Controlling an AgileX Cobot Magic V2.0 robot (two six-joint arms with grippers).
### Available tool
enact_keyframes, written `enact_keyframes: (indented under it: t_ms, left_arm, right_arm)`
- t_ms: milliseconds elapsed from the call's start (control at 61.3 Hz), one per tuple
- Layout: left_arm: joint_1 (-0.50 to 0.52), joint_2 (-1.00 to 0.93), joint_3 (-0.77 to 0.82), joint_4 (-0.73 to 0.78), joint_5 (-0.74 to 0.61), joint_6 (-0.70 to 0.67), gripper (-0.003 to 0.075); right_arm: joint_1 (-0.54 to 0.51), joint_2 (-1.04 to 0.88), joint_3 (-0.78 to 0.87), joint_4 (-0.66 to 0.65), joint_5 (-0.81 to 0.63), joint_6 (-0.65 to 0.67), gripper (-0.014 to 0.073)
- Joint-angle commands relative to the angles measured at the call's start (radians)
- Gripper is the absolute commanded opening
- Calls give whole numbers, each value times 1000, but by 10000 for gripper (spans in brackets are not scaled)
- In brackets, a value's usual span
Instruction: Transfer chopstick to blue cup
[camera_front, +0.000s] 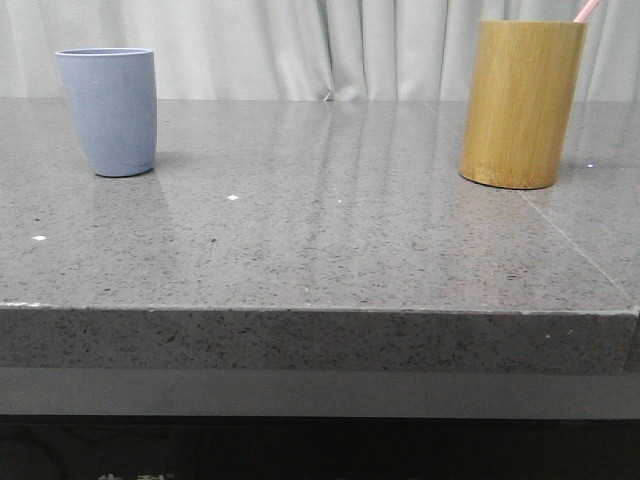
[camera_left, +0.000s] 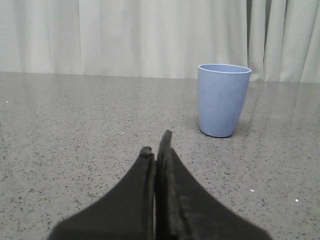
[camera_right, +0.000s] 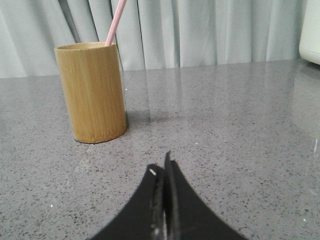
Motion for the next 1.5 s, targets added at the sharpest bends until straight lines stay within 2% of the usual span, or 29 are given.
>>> enact_keyframes:
  t_ms: [0,669,865,963,1109,1256,1485]
  left_arm:
    - [3,-23,12,-1,-79,-4,-19]
    - [3,-23,12,-1,-81,-4,-19]
    - [3,-23,12,-1,-112,-4,-19]
    - [3,-23,1,-1,-171,-4,-19]
    - [3,-19,-112,-3,-151,-4,-19]
    - [3,-1,-300,-8,-29,-4,-19]
    - [3,155,-612,-8,215,-4,-19]
  right_arm:
    - [-3,-22,-3,-1,-78,1,-68]
    - [-3,-22,-3,-1,-78,1,-68]
    - [-2,-22,-4,-1,-111,1,-68]
    - [-2,-22,-24,-1,-106,1,-68]
    - [-2,-21,-152,-5,-28,1,-68]
    - [-2,9,-320,-69,115,1,-68]
    - [-2,163,-580,-73,289,1,-68]
